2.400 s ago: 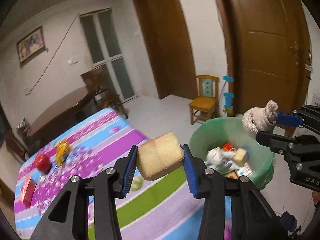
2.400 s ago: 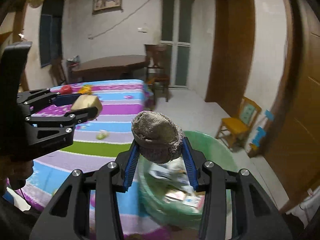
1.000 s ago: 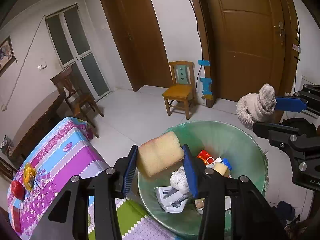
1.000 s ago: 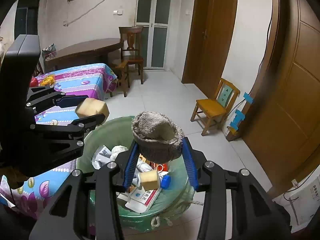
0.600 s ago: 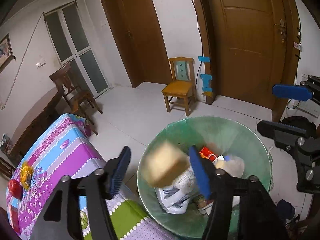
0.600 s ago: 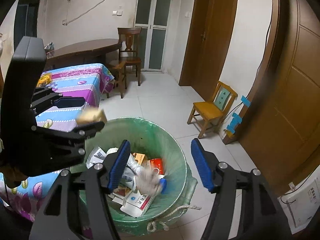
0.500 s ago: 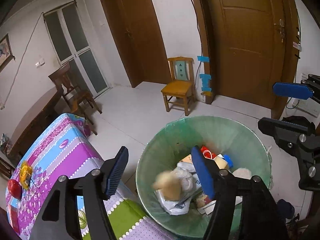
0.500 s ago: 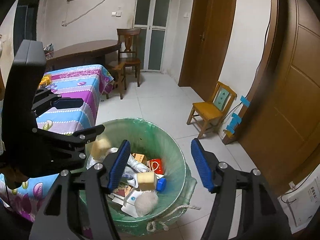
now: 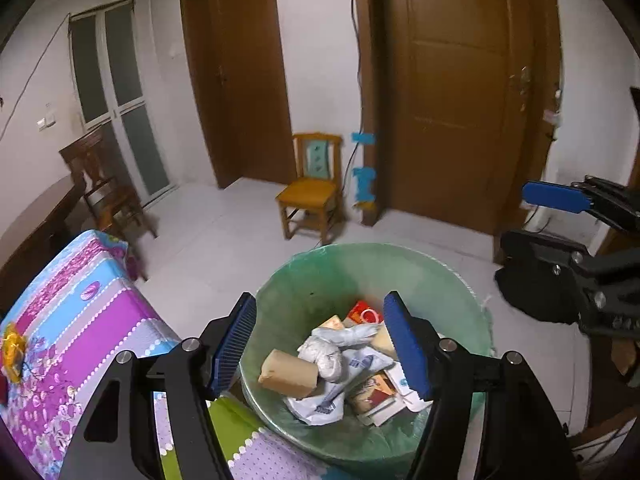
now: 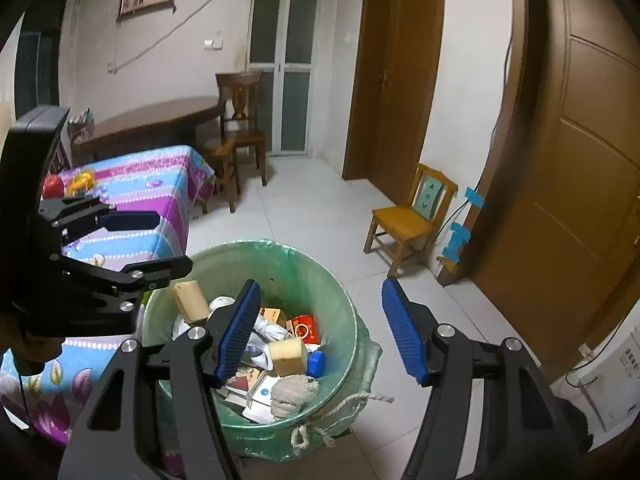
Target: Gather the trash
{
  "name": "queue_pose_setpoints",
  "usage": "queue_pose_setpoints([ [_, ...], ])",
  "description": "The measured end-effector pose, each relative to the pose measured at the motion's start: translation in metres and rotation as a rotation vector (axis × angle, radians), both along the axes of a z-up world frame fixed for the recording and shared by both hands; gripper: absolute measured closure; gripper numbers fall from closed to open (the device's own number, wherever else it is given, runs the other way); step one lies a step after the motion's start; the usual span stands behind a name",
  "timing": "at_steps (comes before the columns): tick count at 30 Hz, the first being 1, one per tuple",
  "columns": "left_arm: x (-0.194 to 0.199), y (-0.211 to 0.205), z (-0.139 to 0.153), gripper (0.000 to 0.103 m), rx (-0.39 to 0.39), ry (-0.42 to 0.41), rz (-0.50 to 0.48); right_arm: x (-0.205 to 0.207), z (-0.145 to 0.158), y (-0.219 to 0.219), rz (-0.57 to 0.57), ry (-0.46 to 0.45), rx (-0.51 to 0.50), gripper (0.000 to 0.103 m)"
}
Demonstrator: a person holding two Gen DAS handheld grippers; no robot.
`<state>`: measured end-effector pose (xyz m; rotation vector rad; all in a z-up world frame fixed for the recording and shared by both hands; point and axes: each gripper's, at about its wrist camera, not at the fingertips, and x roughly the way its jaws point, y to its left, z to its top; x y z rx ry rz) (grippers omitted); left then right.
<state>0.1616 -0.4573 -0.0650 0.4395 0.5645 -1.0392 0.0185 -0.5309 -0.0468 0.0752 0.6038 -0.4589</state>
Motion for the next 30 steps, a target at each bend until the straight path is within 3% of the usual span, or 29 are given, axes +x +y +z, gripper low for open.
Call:
queue_pose_setpoints([
  [4,-0.01,0.026,0.005,0.031,-0.066,0.011,-0.016,-0.017,-0.003,0.011,-0.03,-0.043,0.008,0.043],
  [6,-0.02,0.037,0.009,0.022,-0.091,0.003,-0.019,-0.025,-0.005,0.017,-0.049,-0.063,0.015,0.042],
  [10,-0.055,0.064,0.017,0.011,-0.132,-0.096,-0.008,-0.054,-0.01,0.036,-0.117,-0.137,0.038,0.017],
  [12,-0.07,0.075,0.019,0.005,-0.15,-0.128,-0.003,-0.067,-0.011,0.044,-0.139,-0.17,0.055,0.014],
  [15,-0.096,0.088,0.017,0.005,-0.143,-0.177,0.001,-0.091,-0.012,0.057,-0.201,-0.233,0.071,0.006],
  [17,-0.107,0.091,0.016,0.005,-0.137,-0.197,0.001,-0.098,-0.011,0.063,-0.231,-0.237,0.058,0.006],
  [25,-0.107,0.085,0.01,0.005,-0.104,-0.087,0.034,-0.114,-0.012,0.077,-0.314,-0.181,0.013,0.006],
  [30,-0.109,0.08,0.009,0.005,-0.086,-0.077,0.011,-0.118,-0.014,0.082,-0.319,-0.166,-0.018,0.006],
])
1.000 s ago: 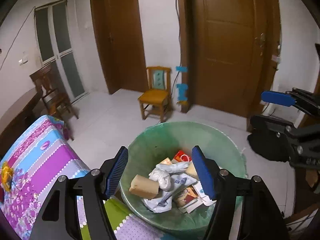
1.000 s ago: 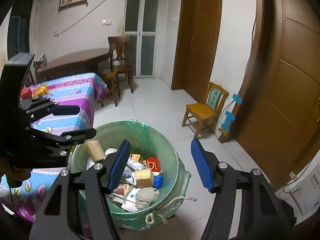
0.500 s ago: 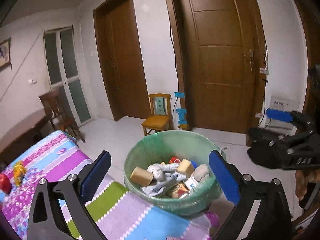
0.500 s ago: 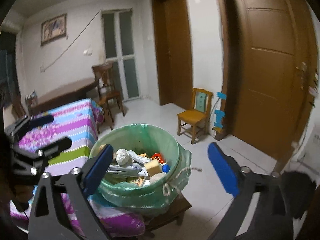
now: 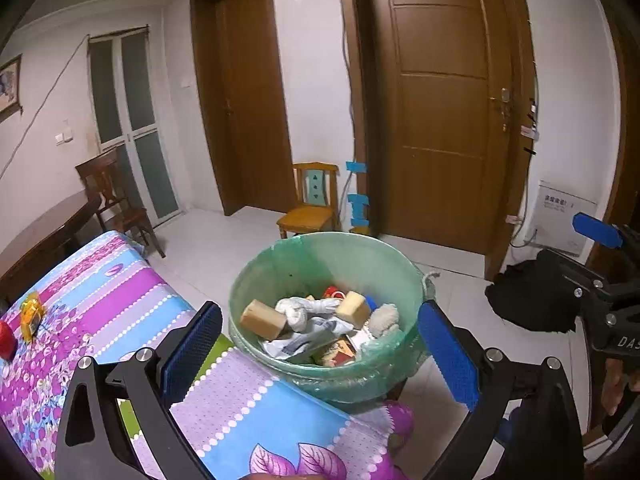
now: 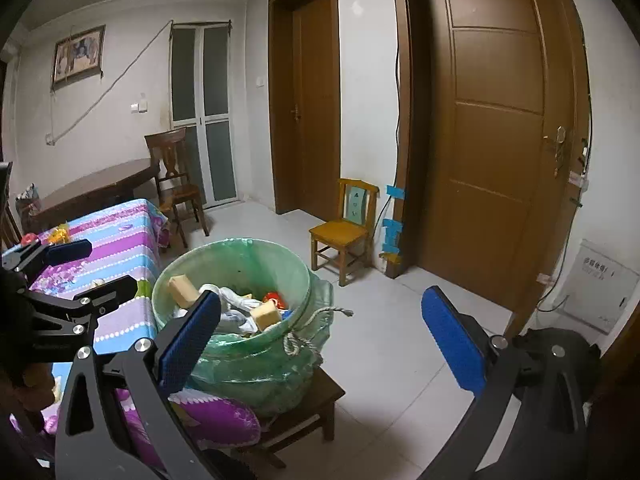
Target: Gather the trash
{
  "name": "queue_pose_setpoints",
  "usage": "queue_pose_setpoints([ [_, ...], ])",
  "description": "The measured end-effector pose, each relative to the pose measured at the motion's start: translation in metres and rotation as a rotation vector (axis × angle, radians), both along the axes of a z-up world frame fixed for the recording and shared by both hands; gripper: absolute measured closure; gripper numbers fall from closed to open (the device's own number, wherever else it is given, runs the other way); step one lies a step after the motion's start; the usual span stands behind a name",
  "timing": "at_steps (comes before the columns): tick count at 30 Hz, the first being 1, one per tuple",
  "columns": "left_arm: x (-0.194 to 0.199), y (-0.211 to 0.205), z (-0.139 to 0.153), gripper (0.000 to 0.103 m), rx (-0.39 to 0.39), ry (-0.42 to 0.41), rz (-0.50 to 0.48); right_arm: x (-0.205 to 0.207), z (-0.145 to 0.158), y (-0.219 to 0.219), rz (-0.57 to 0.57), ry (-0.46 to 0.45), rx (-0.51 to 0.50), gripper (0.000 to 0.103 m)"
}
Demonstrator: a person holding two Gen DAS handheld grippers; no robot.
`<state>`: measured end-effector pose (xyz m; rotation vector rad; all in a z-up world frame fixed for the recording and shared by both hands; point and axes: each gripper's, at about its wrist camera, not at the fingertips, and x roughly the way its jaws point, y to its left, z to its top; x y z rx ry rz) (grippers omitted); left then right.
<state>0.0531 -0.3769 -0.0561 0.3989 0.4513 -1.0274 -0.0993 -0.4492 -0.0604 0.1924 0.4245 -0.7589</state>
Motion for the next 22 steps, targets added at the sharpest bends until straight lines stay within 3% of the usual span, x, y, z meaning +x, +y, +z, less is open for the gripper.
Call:
queue_pose_setpoints([
  [14,-0.005,-0.003,-0.004,0.005,-0.005,-0.002,-0.059,-0.007,0.003,0.004,-0.021,-0.019,-0.012,0.006],
  [18,-0.011,-0.006,-0.008,0.005,0.036,-0.05,-0.053,-0.007,0.002,0.004,-0.022,-0.01,-0.018,0.006],
  [22,-0.012,-0.006,-0.01,0.005,0.048,-0.039,-0.062,-0.007,0.003,0.003,-0.025,-0.002,-0.021,0.006],
])
